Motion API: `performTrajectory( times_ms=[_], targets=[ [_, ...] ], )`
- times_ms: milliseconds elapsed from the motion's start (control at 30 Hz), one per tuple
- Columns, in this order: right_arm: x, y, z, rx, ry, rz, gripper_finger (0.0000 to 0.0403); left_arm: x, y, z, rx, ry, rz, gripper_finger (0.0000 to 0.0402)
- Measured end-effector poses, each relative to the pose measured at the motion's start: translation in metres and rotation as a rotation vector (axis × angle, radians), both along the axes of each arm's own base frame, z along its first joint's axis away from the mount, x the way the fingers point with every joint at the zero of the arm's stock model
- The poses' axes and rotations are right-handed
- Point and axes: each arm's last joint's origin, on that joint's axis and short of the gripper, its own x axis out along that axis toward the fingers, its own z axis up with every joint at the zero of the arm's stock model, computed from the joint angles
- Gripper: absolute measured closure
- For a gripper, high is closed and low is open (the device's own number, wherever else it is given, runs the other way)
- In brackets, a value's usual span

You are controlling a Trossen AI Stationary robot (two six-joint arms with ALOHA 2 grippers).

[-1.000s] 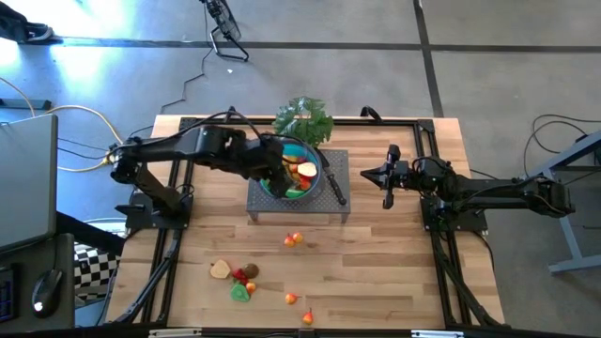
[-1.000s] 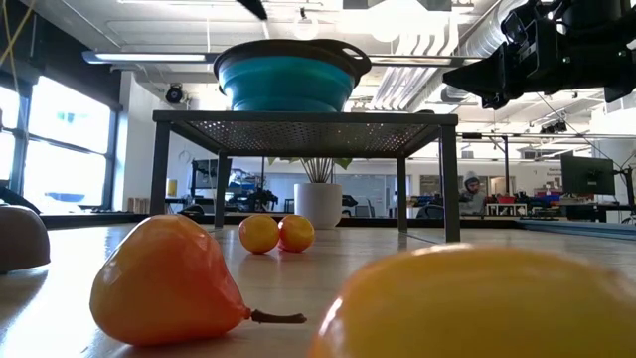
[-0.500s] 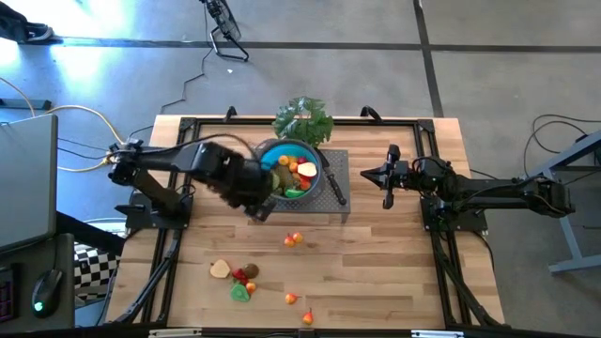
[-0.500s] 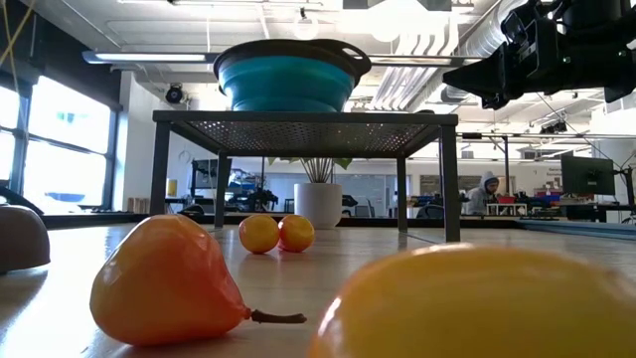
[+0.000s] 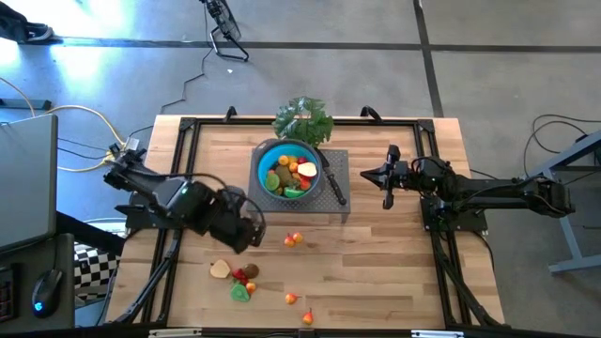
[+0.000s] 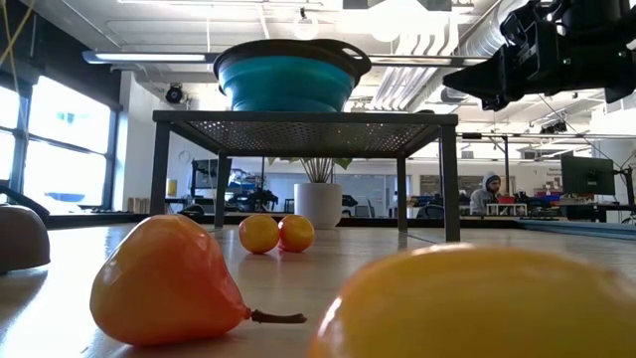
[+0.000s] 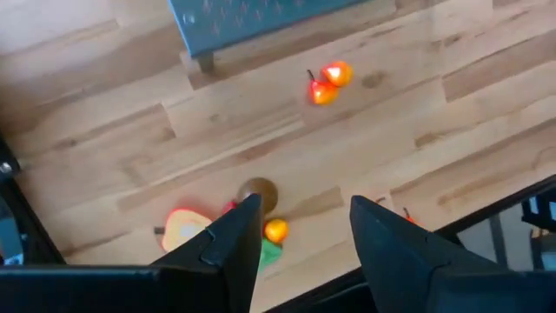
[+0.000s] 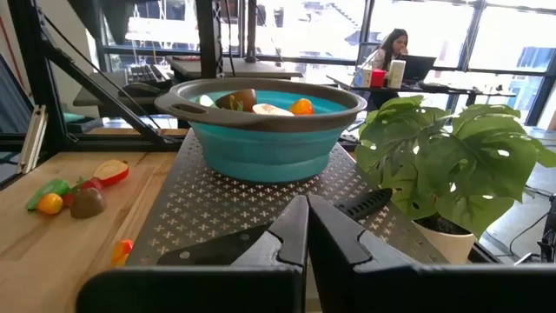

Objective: Pick & Place Fruit
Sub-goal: Put the apple into the blue strainer bowl on the shelf

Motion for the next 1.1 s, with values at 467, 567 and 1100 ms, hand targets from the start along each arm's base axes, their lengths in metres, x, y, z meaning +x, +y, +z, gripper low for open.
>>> performTrajectory(
  times_ms=[467,567,1100],
  targets=[
    [0.000,0.000,-0.005,0.043,0.043,-0.001,0.0401,0.011,-0.048,-0.031,0.138,0.099,-0.291,0.0232],
    [0.000,0.000,-0.006,0.046,0.054,-0.001,0.0401,0.019,-0.056,-0.044,0.145,0.157,-0.345,0.0232],
    [0.000,0.000,-0.007,0.076,0.058,-0.002,0.0401,0.039,-0.069,-0.073,0.239,0.254,-0.506,0.0262]
  ],
)
